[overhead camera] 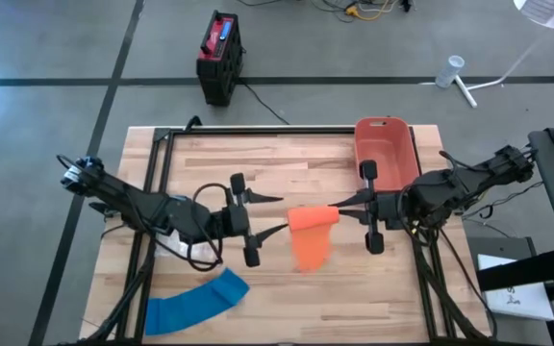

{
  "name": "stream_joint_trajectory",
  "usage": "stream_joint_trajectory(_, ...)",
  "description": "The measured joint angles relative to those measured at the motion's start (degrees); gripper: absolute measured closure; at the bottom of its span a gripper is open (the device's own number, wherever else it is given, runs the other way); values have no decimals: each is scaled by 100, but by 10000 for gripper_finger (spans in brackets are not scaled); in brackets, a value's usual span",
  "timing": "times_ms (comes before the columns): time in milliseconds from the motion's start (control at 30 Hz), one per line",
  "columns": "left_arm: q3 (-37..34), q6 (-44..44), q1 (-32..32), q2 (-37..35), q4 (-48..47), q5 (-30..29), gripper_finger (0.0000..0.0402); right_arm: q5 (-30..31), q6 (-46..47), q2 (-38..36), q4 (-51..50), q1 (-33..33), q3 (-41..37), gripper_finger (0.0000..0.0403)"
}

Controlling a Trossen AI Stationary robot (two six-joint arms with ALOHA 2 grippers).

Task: Roll bandage
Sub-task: Roll the orange bandage

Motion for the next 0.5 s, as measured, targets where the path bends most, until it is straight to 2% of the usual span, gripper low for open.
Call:
stream_joint_trajectory(200, -4, -62, -2, 67, 138, -8, 125, 167, -79, 2, -13, -24, 0, 398)
stream_joint_trajectory(500, -4, 838, 60, 402, 969, -8, 61, 160, 31, 7, -18, -218, -61, 398)
